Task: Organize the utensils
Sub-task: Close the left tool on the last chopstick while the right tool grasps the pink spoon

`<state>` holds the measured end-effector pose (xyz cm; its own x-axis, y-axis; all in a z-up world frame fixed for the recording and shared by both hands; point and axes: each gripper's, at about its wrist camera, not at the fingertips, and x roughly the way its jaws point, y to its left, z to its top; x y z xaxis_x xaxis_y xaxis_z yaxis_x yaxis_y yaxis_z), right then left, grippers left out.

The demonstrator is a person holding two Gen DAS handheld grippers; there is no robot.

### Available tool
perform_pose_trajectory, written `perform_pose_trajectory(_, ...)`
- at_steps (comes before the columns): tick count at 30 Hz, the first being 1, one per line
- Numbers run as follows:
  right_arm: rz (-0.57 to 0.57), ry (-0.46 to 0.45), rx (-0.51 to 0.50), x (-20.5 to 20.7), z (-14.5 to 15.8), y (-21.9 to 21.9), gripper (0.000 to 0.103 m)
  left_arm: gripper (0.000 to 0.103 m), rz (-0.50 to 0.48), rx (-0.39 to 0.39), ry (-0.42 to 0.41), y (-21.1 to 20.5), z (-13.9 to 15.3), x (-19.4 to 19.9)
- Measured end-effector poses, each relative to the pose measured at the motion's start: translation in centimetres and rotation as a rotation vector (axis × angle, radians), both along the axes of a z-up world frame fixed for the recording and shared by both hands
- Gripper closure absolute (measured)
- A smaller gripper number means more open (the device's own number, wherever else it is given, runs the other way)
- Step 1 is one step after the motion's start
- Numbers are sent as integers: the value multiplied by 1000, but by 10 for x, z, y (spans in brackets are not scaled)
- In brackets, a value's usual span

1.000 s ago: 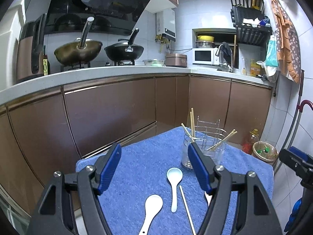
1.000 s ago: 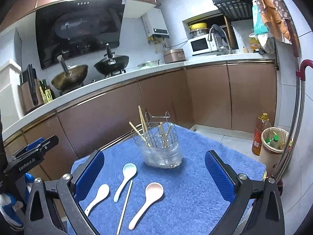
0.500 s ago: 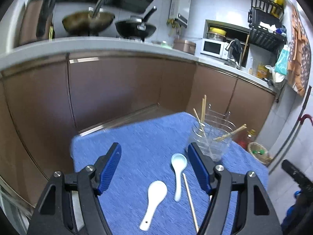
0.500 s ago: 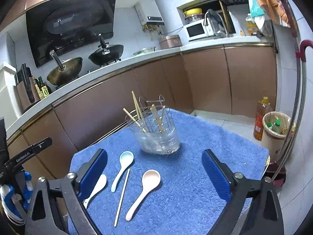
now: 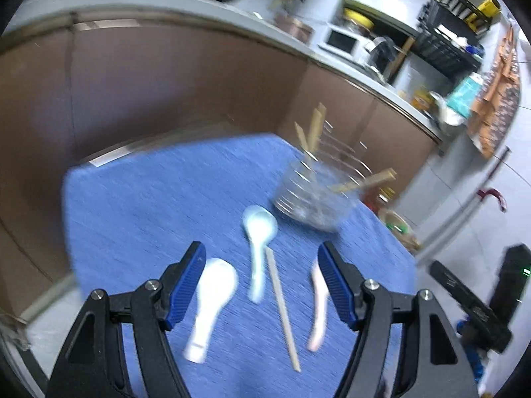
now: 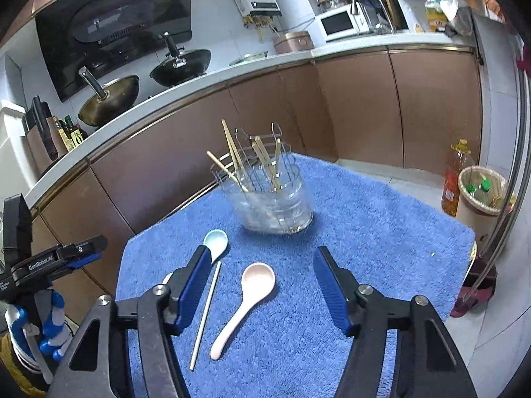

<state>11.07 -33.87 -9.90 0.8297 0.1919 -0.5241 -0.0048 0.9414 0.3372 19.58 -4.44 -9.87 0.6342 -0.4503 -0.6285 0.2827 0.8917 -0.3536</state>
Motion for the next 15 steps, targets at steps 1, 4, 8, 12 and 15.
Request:
perform_pose_trajectory(1, 4, 7, 2, 1, -3, 0, 44, 35, -32, -18, 30, -5, -5, 3)
perform_pose_trajectory(4, 22, 33, 6, 6, -12, 0, 46, 35, -85, -38, 110, -21, -19, 12)
perform_pose_trajectory(8, 44, 71, 20, 12, -25, -3, 46, 36, -103, -35, 182, -36, -35, 28)
perform_pose_trajectory(12, 57, 108, 42, 18, -38, -9, 48, 37, -111, -18, 226, -50, -47, 43)
perform_pose_trajectory(15, 67, 132, 52, 22, -47, -12, 48, 39, -124, 5, 238, -60, -54, 52)
